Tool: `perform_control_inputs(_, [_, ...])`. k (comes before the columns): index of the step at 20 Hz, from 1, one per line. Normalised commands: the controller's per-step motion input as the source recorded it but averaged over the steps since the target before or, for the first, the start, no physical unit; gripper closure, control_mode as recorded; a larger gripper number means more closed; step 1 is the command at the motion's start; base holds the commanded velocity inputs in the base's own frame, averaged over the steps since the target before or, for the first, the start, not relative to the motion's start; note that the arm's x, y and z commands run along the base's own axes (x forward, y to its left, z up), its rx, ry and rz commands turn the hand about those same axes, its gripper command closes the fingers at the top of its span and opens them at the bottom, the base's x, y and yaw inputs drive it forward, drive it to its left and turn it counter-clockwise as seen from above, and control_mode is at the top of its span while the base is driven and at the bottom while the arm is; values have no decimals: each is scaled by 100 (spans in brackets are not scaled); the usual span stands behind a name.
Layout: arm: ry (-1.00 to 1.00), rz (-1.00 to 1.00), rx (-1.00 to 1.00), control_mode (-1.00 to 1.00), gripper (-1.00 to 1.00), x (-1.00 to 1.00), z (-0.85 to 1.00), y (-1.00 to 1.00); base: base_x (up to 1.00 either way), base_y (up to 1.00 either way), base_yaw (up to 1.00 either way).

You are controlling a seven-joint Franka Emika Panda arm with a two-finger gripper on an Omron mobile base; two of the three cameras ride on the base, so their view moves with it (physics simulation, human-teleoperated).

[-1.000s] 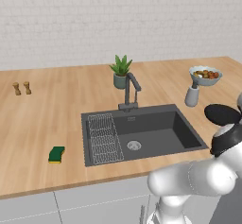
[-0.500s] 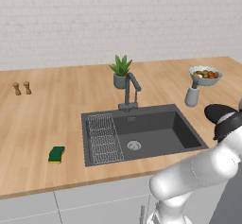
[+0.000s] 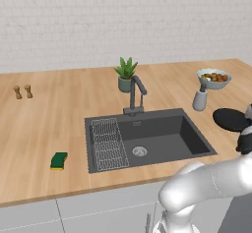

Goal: Pick the pan and sponge and place them into the sink. Then turn on the water.

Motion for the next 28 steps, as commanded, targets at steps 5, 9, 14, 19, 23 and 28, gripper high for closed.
perform_control_inputs(5, [4,0,0,-100,-100,40,-33,0,0,0,0])
perform_control_inputs(9, [6,0,0,-100,-100,42,-31,-9,0,0,0])
perform_control_inputs(14, [2,0,1,-100,-100,41,-24,-18,0,0,0])
perform_control_inputs(19, [0,0,1,-100,-100,32,-32,-10,0,0,0])
perform_control_inputs(23, [1,0,0,-100,-100,9,-53,0,0,0,0])
perform_control_inputs(28, [0,0,-7,-100,100,-6,-68,7,0,0,0])
